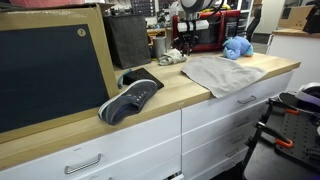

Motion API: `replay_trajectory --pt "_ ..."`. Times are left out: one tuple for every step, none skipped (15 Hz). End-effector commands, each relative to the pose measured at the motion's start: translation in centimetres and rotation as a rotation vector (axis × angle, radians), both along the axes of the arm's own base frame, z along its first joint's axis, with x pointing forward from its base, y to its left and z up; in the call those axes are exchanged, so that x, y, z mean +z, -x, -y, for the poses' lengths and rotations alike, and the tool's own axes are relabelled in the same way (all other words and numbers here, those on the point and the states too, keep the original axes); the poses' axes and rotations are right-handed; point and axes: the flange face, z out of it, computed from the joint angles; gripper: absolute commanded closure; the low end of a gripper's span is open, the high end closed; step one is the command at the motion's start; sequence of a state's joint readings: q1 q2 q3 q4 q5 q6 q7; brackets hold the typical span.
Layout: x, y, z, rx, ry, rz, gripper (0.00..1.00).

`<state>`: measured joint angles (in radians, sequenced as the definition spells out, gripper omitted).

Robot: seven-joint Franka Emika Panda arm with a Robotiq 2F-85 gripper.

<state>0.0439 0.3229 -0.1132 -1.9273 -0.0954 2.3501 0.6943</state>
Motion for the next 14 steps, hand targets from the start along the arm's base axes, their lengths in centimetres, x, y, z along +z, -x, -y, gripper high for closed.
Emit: replay_trajectory --pt "0.1 0.0 0.0 0.001 0.0 -0.001 0.66" --pt "0.1 0.0 -0.1 0.001 0.0 -0.001 0.66" --pt "0.1 0.0 -0.1 0.001 0.0 -0.001 0.41" --pt "-0.3 -0.2 -0.3 -0.006 -0.001 0.005 0.4" --pt "-0.8 -0.7 -0.5 -0.019 0.001 0.009 0.34" --pt "-1.4 -1.3 -0.3 -0.036 0.011 0.018 0.27" --pt "-2.0 -2.0 0.1 -0.06 0.018 0.023 0.2" --pt "-2.5 -2.5 0.3 -0.085 0.025 0.035 0.11" --pt "-3.2 -3.2 0.8 -0.116 0.038 0.04 0.05" --pt "-3.9 -3.7 1.2 -0.143 0.052 0.04 0.01" --pt "-4.8 -4.1 1.6 -0.168 0.067 0.036 0.0" --pt "-5.5 -4.5 2.0 -0.191 0.082 0.03 0.0" --pt "-6.3 -4.9 2.3 -0.213 0.1 0.024 0.0" --pt "-7.1 -5.2 2.5 -0.237 0.119 0.008 0.0"
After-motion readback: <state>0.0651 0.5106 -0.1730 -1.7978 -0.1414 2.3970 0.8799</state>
